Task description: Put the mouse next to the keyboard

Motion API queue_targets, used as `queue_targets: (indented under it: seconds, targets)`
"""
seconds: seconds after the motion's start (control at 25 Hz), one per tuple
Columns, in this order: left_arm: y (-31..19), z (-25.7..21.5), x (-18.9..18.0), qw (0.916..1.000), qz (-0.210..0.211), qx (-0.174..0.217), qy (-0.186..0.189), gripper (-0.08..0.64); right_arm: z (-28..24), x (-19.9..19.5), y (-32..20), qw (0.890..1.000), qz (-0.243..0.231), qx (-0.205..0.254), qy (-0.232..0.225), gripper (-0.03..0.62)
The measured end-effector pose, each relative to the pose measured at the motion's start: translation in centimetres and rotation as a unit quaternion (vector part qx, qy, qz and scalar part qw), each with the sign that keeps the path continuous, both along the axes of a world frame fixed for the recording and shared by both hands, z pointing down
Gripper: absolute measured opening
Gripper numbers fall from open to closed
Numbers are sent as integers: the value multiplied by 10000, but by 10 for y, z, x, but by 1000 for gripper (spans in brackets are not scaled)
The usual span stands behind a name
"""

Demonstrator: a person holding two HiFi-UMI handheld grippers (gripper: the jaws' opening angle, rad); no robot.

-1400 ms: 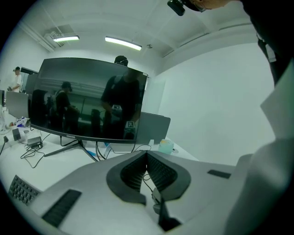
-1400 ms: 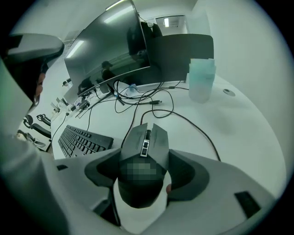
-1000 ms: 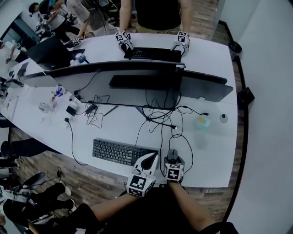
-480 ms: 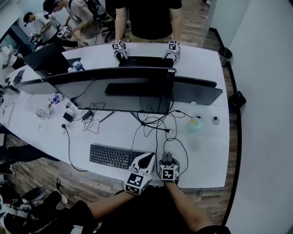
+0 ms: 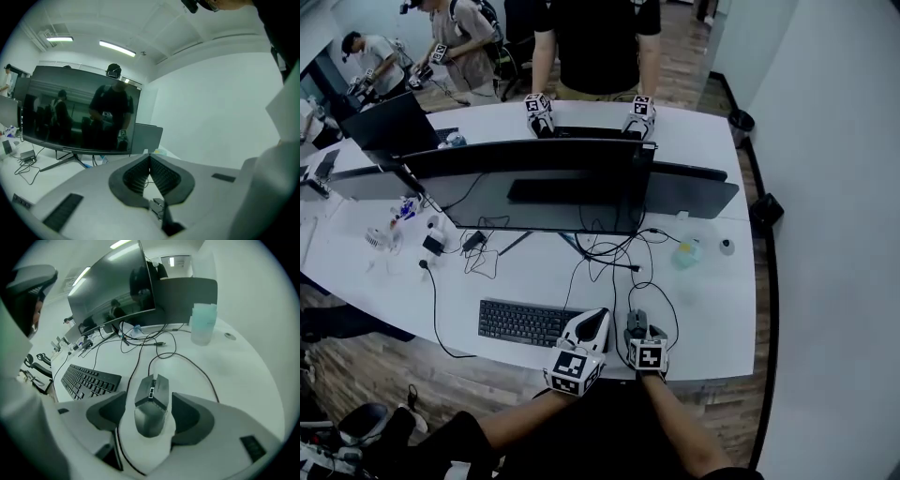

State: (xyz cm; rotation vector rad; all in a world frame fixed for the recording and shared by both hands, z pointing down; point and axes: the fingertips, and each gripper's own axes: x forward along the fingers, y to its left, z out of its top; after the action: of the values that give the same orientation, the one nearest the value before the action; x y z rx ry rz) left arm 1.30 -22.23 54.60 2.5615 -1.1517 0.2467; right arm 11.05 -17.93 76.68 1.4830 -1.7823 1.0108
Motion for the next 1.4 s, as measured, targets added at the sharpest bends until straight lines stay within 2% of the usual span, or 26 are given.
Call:
queue_targets:
  seconds: [0.16, 0.4, 0.48, 0.56, 0.6, 0.64, 0.72, 0.88, 1.04, 1.2, 1.32, 1.4]
  targets:
    - [20, -4, -1, 9995, 78, -71, 307, 3, -43, -12, 16, 9989, -123, 455, -22, 316]
    - [57, -17, 1, 9971, 370, -39, 664, 3, -122, -35, 38, 9924, 16, 1144, -443, 297]
    - [72, -23, 3, 9968, 516, 105, 603, 3, -145, -38, 50, 9883, 239, 1315, -729, 239]
    - [88, -37, 5, 9951, 715, 452, 520, 3, -163, -38, 63, 9824, 564, 1410, -1089, 181]
    - [95, -44, 5, 9939, 785, 584, 509, 3, -171, -38, 69, 9796, 668, 1477, -1190, 131]
    - [100, -48, 4, 9934, 799, 642, 515, 3, -180, -38, 74, 9773, 702, 1579, -1229, 66]
    - [110, -53, -2, 9942, 675, 666, 512, 3, -198, -38, 84, 9730, 624, 1872, -1195, 34]
    - [135, -66, -8, 9948, 379, 788, 532, 3, -236, -35, 109, 9600, 430, 2563, -1040, 19]
    - [184, -77, 3, 9936, 192, 900, 653, 3, -258, -32, 149, 9479, 63, 3058, -889, 20]
    - [239, -80, 22, 9934, 55, 988, 587, 3, -270, -27, 200, 9399, -180, 3279, -935, 20]
    - [283, -77, 29, 9947, -70, 862, 552, 3, -279, -25, 246, 9336, -165, 3455, -930, 19]
    - [314, -78, 33, 9951, -8, 876, 465, 3, -283, -24, 275, 9320, -152, 3513, -883, 20]
